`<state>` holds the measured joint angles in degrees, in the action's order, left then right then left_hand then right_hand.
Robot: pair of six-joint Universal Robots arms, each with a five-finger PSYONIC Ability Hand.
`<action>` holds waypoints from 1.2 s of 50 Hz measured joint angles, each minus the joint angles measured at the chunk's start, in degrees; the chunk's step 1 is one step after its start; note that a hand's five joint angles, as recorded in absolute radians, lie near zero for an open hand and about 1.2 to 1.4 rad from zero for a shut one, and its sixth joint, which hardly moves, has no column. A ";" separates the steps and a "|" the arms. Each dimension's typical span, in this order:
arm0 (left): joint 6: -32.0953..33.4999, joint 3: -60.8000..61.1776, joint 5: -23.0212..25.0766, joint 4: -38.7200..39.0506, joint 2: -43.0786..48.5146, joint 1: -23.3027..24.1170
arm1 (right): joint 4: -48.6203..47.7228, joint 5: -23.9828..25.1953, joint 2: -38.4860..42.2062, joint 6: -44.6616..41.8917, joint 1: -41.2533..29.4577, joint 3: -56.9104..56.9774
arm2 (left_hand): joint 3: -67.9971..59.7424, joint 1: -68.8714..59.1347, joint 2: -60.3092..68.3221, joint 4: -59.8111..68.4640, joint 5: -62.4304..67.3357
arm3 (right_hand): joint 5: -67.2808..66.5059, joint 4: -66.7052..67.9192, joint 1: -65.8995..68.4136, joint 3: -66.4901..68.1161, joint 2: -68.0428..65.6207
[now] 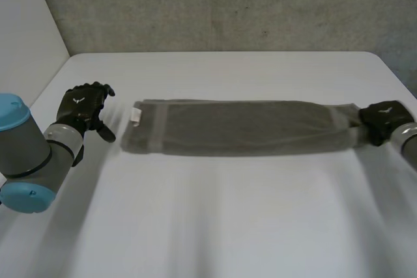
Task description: Fold the towel.
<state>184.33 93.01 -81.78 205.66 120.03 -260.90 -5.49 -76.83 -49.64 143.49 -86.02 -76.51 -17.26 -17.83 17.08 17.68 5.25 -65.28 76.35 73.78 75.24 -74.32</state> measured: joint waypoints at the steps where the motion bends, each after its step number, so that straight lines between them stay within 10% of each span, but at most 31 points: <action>1: -0.02 0.00 -0.02 -0.01 -0.04 -0.02 | 0.13 -0.10 -0.32 -0.25 1.24 0.67 | 0.00 0.00 -0.05 -0.12 0.00 | 0.00 0.00 0.01 0.00 0.00; 17: -0.12 0.00 -0.08 -0.08 -0.16 -0.01 | 10.71 -3.72 -5.10 -6.92 1.53 21.00 | 0.00 0.00 -0.10 -0.14 0.00 | 0.00 0.01 0.73 0.59 0.00; 35: -0.11 0.34 -0.05 0.01 -0.21 0.03 | 10.94 -9.27 6.55 -8.43 -46.03 31.29 | 0.00 0.00 -0.11 -0.14 0.00 | -0.05 0.01 1.30 0.84 -0.31; 39: -0.05 0.40 -0.02 0.01 -0.17 0.03 | 10.89 -10.15 12.50 -10.86 -50.25 31.94 | 0.00 0.00 -0.15 -0.14 -0.21 | 29.76 -30.32 -28.67 -29.46 29.63; 43: 0.06 0.47 0.01 0.00 -0.15 0.08 | 10.79 -12.51 15.82 -13.35 -52.00 32.66 | 0.00 0.00 -0.16 -0.14 -0.21 | 60.37 -58.66 -56.19 -57.91 57.98; 60: 0.24 0.90 0.05 0.00 -0.14 0.80 | 9.61 -16.77 -2.02 -2.56 -43.24 18.04 | 0.00 0.00 -0.17 -0.14 -0.21 | 61.89 -61.83 -60.50 -61.45 60.72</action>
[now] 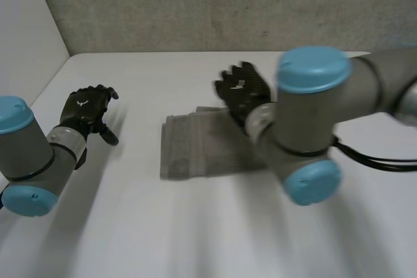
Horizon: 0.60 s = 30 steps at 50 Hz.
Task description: Fold the towel.
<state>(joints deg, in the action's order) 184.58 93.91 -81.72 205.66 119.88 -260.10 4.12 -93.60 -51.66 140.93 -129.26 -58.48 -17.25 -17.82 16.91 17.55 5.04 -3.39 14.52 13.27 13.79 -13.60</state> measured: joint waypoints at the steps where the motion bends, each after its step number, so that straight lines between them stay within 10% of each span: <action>1: 0.00 0.13 0.01 0.00 -0.09 0.09 | -0.08 0.56 -1.66 1.46 1.90 -2.86 | 0.00 0.00 0.00 0.00 0.00 | 0.00 0.00 -0.07 0.00 0.00; 15: 0.47 2.35 8.67 -0.59 -1.33 7.55 | -5.73 12.54 -6.91 13.51 21.19 -26.51 | 0.00 0.00 0.00 0.00 0.13 | 0.00 0.00 -0.24 0.00 0.00; 30: 11.09 2.43 11.12 -2.62 2.07 13.90 | -13.03 13.60 -7.71 14.57 22.98 -31.86 | -3.94 -3.46 4.27 3.30 6.69 | 0.00 0.00 -0.24 0.00 0.00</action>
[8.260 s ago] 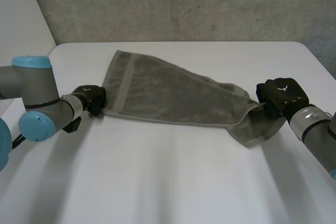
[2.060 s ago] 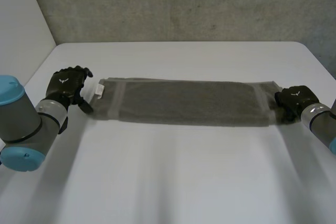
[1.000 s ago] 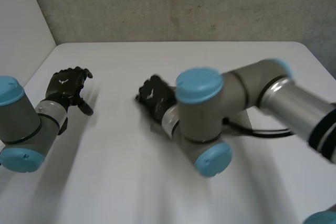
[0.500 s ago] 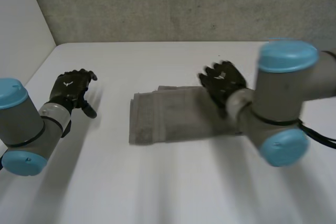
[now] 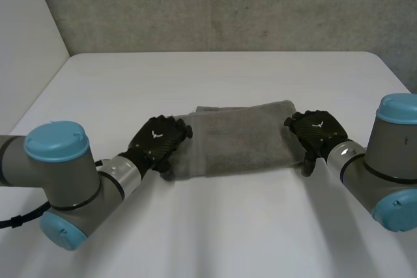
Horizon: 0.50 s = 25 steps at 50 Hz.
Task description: Fold the towel.
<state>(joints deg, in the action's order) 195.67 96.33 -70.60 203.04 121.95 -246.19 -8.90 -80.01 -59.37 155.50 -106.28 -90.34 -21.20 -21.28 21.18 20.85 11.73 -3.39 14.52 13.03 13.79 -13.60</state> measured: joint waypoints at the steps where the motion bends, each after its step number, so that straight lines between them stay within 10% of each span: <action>1: 1.08 -0.03 -0.50 -0.25 0.37 0.13 | -0.03 -0.03 0.02 0.00 -0.01 -0.06 | -0.14 -0.05 0.11 0.16 0.12 | 0.00 0.00 0.00 0.00 0.00; 25: 4.28 -3.55 -7.38 -1.00 2.04 2.10 | 0.21 -0.06 -0.49 -0.57 -0.09 -0.78 | -41.63 -41.13 41.94 42.32 40.86 | 0.00 0.00 0.00 -0.01 0.00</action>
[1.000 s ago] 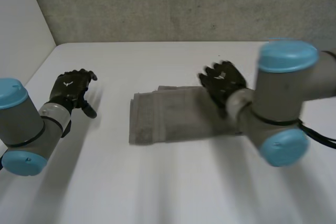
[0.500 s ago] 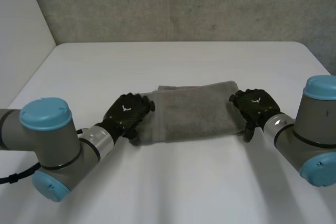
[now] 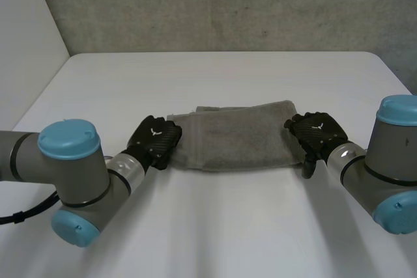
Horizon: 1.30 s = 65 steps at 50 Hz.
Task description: Fold the towel.
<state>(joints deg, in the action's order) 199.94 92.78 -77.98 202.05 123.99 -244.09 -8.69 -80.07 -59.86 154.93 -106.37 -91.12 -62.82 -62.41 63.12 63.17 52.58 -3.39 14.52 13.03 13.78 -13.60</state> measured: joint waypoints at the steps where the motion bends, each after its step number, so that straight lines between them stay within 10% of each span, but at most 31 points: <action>1: 0.00 -0.18 0.01 0.03 0.00 0.12 | 0.00 0.00 0.00 -0.03 -0.01 -0.01 | -1.07 -1.14 1.11 1.25 1.03 | 0.00 0.00 0.00 0.01 0.00; 25: 4.11 -48.17 1.13 -9.86 7.71 15.16 | 0.04 -3.53 -1.51 1.32 1.32 0.68 | -13.52 -12.83 11.62 14.50 12.39 | 0.00 0.00 0.00 0.01 0.00; 42: 2.25 -8.34 2.87 10.73 7.03 2.02 | 0.15 -3.65 -1.36 1.88 1.70 1.63 | -13.73 -12.84 11.62 14.75 12.65 | 0.00 0.00 0.00 0.02 0.00; 65: 2.94 -18.68 2.15 6.70 9.46 4.39 | -0.02 -4.04 -1.71 2.04 1.48 0.84 | -13.77 -12.84 11.62 14.76 12.66 | 0.00 0.00 0.00 0.02 0.00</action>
<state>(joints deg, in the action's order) 202.88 74.10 -75.83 208.75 133.45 -239.70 -8.71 -84.11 -61.56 156.97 -104.89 -90.28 -76.59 -75.25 74.74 77.93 65.25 -3.39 14.52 13.03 13.80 -13.60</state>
